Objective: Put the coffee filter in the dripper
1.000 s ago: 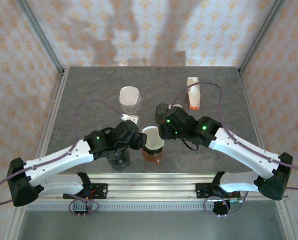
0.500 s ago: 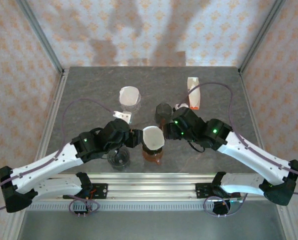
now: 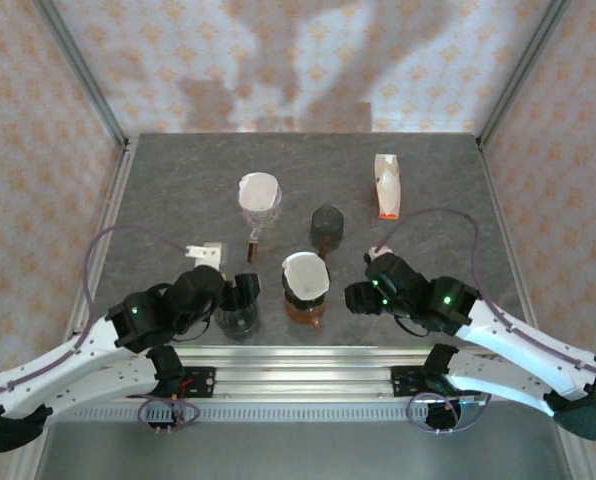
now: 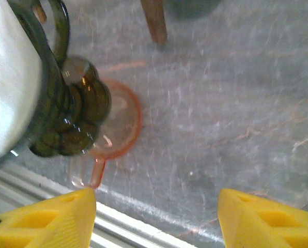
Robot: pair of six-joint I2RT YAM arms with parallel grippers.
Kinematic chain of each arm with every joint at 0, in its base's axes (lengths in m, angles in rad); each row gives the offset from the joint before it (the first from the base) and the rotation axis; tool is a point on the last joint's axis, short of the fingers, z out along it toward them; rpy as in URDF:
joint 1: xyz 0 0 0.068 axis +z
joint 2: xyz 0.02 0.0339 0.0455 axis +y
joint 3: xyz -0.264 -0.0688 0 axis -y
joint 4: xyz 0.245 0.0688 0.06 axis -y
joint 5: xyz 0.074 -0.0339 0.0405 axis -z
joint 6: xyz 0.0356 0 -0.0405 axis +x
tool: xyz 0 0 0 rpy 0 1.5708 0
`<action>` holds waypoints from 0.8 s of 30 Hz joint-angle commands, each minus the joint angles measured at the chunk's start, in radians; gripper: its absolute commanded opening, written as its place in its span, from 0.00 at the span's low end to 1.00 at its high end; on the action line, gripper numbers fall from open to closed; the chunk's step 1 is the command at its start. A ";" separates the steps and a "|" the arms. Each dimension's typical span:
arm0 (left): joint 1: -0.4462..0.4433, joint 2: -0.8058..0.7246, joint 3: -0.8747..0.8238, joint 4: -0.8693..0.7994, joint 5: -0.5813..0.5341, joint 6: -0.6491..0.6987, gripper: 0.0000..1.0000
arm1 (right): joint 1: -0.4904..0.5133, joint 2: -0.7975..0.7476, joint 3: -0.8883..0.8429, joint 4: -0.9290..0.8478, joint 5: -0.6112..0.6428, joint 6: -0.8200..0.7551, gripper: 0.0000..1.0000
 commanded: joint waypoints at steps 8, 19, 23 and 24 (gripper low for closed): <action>0.007 -0.208 -0.154 -0.063 -0.114 -0.147 0.88 | 0.026 -0.055 -0.283 0.366 -0.281 0.097 0.55; 0.007 -0.215 -0.186 -0.070 -0.112 -0.171 0.91 | 0.031 0.039 -0.410 0.571 -0.372 0.127 0.43; 0.008 -0.207 -0.184 -0.058 -0.115 -0.168 0.92 | 0.031 0.061 -0.444 0.628 -0.348 0.143 0.29; 0.008 -0.204 -0.182 -0.058 -0.114 -0.168 0.92 | 0.030 0.066 -0.451 0.641 -0.340 0.145 0.26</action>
